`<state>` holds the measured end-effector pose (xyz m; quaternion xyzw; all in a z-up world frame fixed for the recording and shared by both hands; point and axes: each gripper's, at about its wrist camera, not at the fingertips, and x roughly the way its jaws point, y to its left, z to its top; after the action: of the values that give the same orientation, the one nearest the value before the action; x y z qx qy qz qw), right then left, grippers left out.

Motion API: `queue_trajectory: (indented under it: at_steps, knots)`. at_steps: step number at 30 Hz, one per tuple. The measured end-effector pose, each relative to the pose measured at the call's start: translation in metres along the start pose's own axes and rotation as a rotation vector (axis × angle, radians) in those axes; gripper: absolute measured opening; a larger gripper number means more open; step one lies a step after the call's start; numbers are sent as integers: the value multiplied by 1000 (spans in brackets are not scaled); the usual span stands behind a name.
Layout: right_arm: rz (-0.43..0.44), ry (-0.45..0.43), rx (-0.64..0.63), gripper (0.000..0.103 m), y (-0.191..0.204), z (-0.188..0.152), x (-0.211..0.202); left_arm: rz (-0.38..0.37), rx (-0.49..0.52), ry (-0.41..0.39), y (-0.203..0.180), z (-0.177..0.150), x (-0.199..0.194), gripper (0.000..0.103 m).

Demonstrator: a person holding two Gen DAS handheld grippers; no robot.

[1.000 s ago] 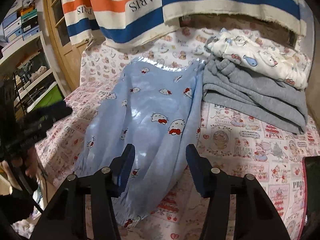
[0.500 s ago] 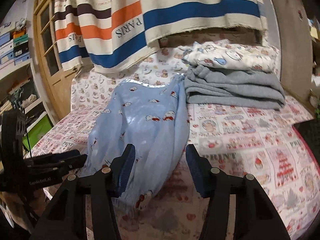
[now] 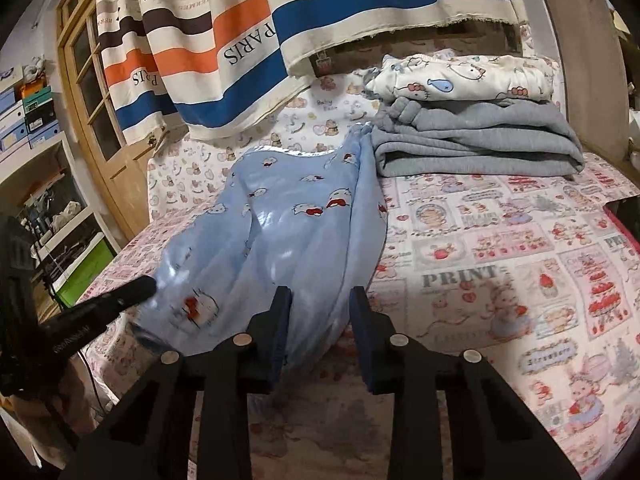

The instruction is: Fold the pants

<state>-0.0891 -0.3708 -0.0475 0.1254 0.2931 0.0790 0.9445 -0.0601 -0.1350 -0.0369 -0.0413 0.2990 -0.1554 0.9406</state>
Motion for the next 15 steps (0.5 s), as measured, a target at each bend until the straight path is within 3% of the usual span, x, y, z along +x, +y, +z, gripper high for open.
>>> queue_trajectory:
  at_steps: [6, 14, 15]
  knots:
    - [49, 30, 45, 31, 6, -8, 8, 26, -21, 23, 16, -12, -5, 1]
    - [35, 44, 12, 31, 28, -11, 18, 67, -59, 18, 36, -24, -18, 1]
    - [35, 36, 2, 21, 32, -13, 17, 74, -60, 13, 38, -25, -21, 1]
